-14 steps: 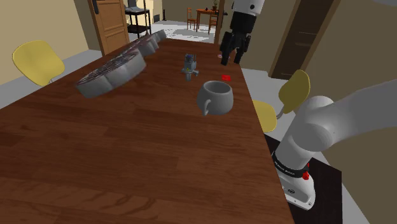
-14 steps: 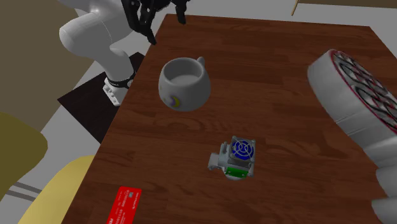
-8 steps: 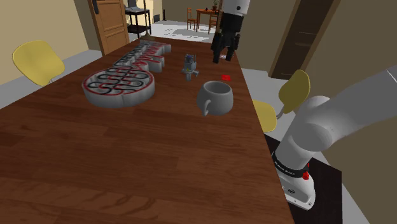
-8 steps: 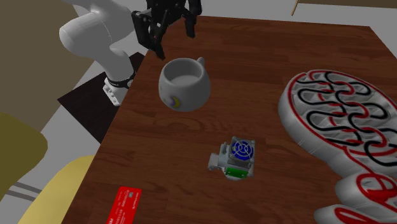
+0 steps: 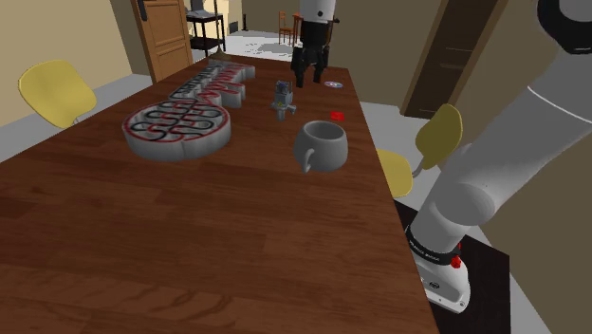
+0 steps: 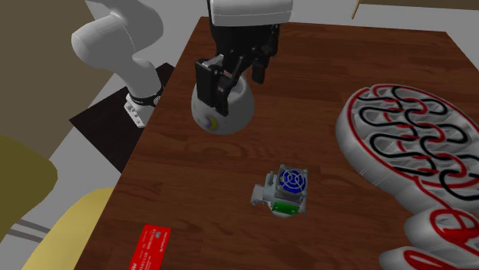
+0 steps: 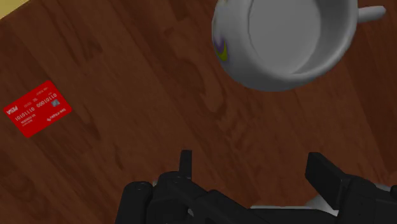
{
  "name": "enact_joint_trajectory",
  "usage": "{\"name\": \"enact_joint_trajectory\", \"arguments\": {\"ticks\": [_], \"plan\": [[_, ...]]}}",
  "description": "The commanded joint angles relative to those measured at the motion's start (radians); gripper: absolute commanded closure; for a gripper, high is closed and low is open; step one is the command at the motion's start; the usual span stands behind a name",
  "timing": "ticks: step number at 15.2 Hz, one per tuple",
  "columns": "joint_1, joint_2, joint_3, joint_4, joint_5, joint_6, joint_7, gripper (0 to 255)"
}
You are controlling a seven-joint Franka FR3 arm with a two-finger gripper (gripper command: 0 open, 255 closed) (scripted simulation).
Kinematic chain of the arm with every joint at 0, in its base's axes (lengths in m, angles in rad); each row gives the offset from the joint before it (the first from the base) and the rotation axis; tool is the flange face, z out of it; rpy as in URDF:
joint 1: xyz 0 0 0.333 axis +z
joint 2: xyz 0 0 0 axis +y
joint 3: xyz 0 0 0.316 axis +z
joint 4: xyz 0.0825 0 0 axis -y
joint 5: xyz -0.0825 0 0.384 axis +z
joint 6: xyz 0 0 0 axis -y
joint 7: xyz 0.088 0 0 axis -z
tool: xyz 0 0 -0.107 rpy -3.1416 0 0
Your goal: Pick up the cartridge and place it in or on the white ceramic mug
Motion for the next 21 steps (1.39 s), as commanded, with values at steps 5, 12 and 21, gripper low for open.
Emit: {"name": "enact_joint_trajectory", "arguments": {"ticks": [5, 12, 21], "plan": [[-0.009, 0.255, -0.015, 0.257, -0.037, -0.03, -0.065, 0], [-0.02, 0.542, -0.021, 0.606, -0.066, -0.116, -0.123, 0], [-0.021, 0.521, -0.022, 0.474, -0.068, -0.005, -0.12, 0]]}}
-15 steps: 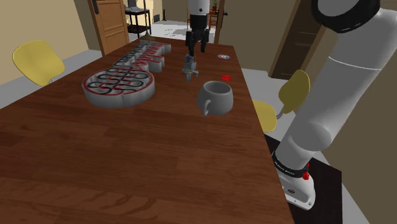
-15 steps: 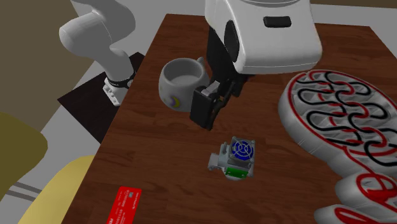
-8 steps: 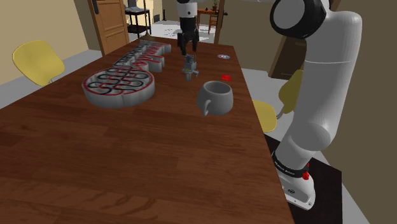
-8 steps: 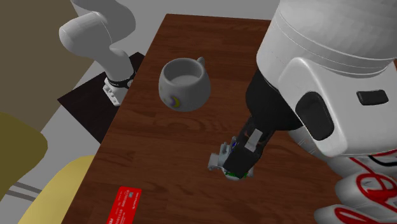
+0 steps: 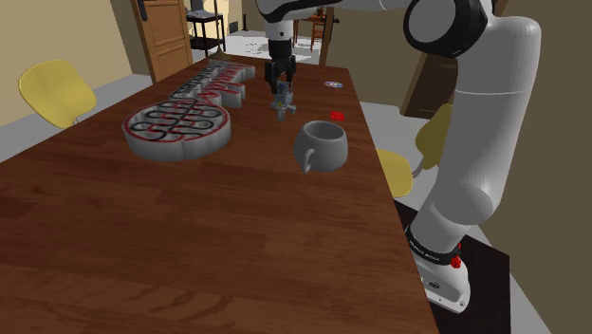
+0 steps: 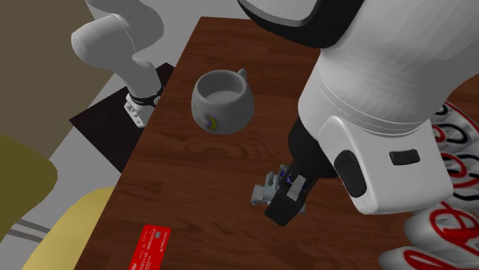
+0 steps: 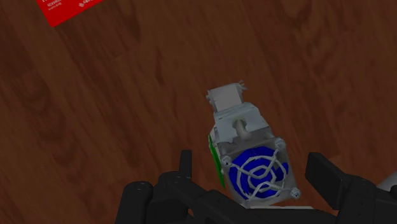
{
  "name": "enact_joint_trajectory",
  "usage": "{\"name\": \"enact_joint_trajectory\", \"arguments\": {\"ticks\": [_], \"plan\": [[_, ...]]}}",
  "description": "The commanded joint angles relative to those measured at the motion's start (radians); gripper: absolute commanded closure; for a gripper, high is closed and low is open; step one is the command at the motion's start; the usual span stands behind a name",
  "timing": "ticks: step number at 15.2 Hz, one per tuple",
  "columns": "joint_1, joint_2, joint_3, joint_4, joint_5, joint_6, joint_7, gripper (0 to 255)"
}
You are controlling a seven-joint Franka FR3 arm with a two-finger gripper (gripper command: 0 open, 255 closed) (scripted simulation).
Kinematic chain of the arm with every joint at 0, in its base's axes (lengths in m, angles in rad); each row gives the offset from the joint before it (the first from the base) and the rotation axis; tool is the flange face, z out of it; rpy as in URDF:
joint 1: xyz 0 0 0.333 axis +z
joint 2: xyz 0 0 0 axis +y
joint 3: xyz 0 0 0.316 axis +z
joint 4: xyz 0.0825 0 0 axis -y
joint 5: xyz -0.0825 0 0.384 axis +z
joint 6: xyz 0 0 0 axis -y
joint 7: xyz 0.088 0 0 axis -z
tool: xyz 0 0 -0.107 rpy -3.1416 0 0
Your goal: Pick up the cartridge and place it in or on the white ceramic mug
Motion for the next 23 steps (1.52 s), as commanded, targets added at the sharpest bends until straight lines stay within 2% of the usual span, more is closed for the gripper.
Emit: {"name": "enact_joint_trajectory", "arguments": {"ticks": [1, 6, 7, 16, 23], "plan": [[0.0, -0.001, 0.0, -0.004, 0.0, 0.004, 0.0, 0], [0.0, -0.001, 0.0, -0.004, 0.0, 0.004, 0.0, 0], [0.0, -0.001, 0.0, -0.004, 0.0, 0.004, 0.0, 255], [0.0, -0.001, 0.0, -0.004, 0.0, 0.004, 0.0, 255], [-0.001, 0.006, -0.001, 0.1, 0.001, -0.093, -0.006, 255]]}}
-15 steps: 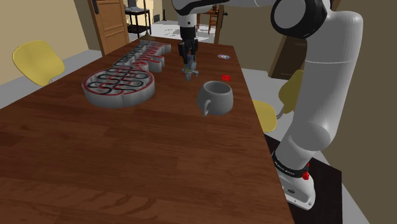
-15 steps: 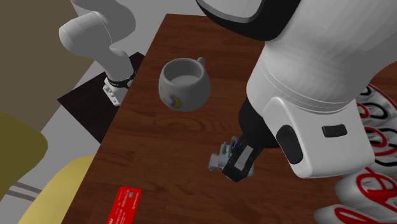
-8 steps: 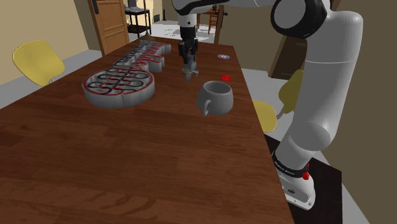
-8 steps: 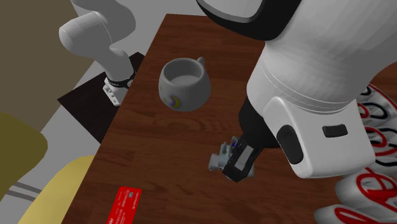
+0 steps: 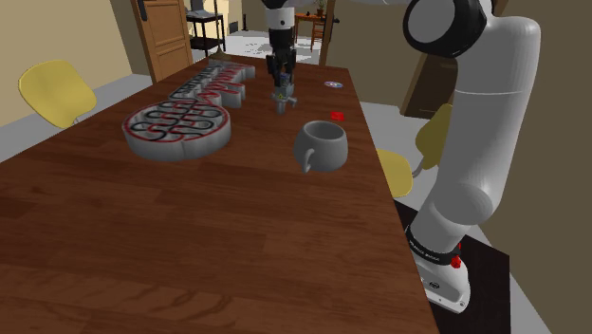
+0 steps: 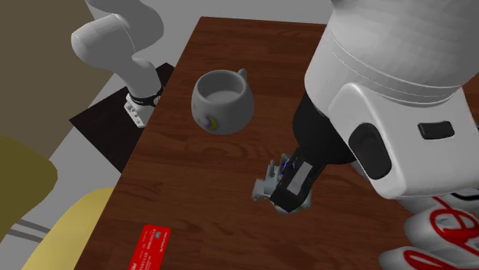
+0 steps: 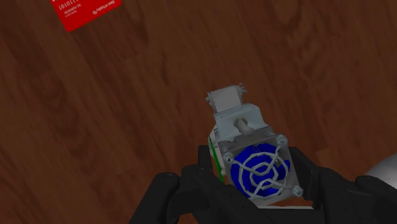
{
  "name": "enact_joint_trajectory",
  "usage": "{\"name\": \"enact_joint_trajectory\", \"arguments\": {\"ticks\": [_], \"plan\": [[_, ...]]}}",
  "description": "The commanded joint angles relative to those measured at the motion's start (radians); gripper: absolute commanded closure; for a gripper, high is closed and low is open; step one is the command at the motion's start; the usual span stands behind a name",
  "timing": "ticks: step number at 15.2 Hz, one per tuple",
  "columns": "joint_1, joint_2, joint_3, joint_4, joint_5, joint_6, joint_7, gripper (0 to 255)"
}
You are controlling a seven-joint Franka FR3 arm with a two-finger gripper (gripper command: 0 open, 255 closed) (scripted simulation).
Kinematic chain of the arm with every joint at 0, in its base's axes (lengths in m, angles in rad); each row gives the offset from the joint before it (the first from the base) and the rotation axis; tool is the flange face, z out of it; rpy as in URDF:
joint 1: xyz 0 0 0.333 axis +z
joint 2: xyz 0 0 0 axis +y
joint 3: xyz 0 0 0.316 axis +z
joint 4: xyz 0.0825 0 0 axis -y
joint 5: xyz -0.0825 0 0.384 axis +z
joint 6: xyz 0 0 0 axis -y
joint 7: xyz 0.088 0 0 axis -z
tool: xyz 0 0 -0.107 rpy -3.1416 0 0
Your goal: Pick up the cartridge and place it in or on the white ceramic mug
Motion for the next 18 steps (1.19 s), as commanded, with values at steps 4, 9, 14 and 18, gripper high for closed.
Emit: {"name": "enact_joint_trajectory", "arguments": {"ticks": [4, 9, 14, 18], "plan": [[0.0, 0.014, 0.0, 0.09, 0.001, -0.076, -0.003, 255], [-0.002, 0.036, -0.001, 0.19, 0.003, -0.154, -0.008, 255], [-0.005, 0.071, -0.001, 0.311, 0.005, -0.24, -0.014, 255], [-0.009, 0.112, -0.002, 0.432, 0.008, -0.32, -0.02, 255]]}}
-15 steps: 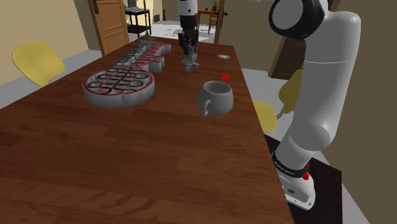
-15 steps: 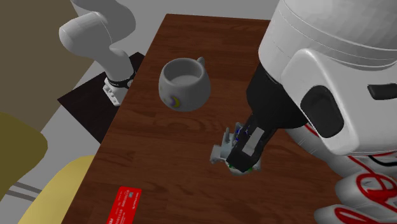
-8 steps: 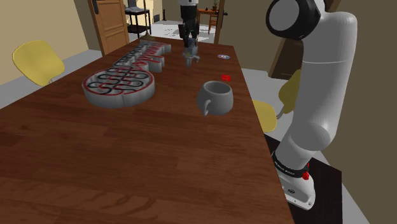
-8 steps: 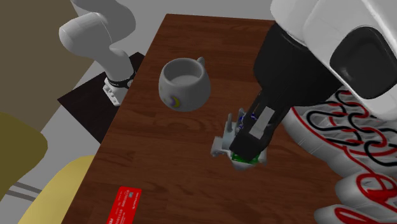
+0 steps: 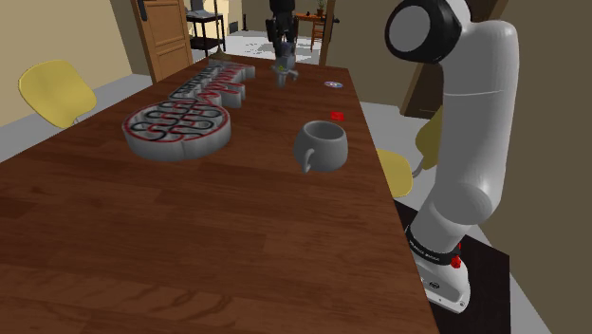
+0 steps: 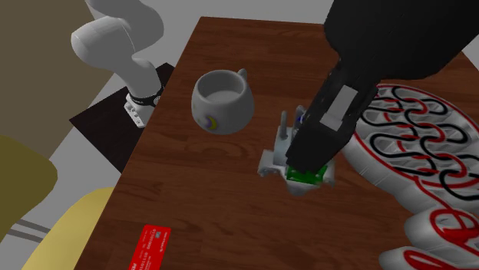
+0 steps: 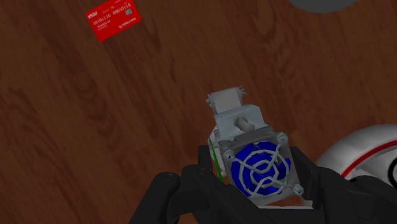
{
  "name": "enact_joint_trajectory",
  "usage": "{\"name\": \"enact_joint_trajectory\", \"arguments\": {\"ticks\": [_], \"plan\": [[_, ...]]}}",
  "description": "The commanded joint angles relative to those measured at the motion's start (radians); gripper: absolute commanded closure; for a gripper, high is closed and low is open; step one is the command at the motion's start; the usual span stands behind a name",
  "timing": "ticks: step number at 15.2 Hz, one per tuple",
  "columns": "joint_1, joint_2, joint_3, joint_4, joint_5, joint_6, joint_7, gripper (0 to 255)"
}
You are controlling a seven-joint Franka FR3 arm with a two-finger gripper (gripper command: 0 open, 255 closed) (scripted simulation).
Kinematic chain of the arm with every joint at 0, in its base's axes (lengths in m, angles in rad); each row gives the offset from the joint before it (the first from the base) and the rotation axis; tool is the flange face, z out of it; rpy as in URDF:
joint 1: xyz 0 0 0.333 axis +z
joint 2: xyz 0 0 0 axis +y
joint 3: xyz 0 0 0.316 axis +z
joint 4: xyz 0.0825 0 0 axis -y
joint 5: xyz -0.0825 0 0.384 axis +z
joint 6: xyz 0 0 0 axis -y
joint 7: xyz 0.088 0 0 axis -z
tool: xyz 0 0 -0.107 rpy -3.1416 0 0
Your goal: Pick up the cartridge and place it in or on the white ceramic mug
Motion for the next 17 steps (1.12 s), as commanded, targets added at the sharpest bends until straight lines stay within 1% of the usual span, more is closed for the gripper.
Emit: {"name": "enact_joint_trajectory", "arguments": {"ticks": [1, 3, 5, 6, 7, 8, 9, 10, 11, 14, 17], "plan": [[-0.004, 0.024, -0.001, 0.067, 0.002, -0.043, -0.005, 255], [-0.007, 0.057, -0.001, 0.149, 0.004, -0.092, -0.009, 255], [-0.012, 0.103, -0.002, 0.253, 0.007, -0.15, -0.013, 255], [-0.015, 0.135, -0.002, 0.323, 0.009, -0.188, -0.015, 255], [-0.021, 0.188, -0.002, 0.431, 0.013, -0.243, -0.018, 255], [-0.023, 0.205, -0.002, 0.464, 0.014, -0.258, -0.019, 255], [-0.001, 0.069, -0.002, 0.238, 0.005, -0.17, -0.006, 255], [0.015, -0.01, -0.003, 0.118, 0.0, -0.129, 0.006, 255], [0.027, -0.074, -0.001, 0.027, -0.005, -0.102, 0.019, 255], [0.058, -0.228, 0.01, -0.176, -0.017, -0.055, 0.057, 255], [0.081, -0.354, 0.028, -0.325, -0.024, -0.035, 0.097, 255]]}}
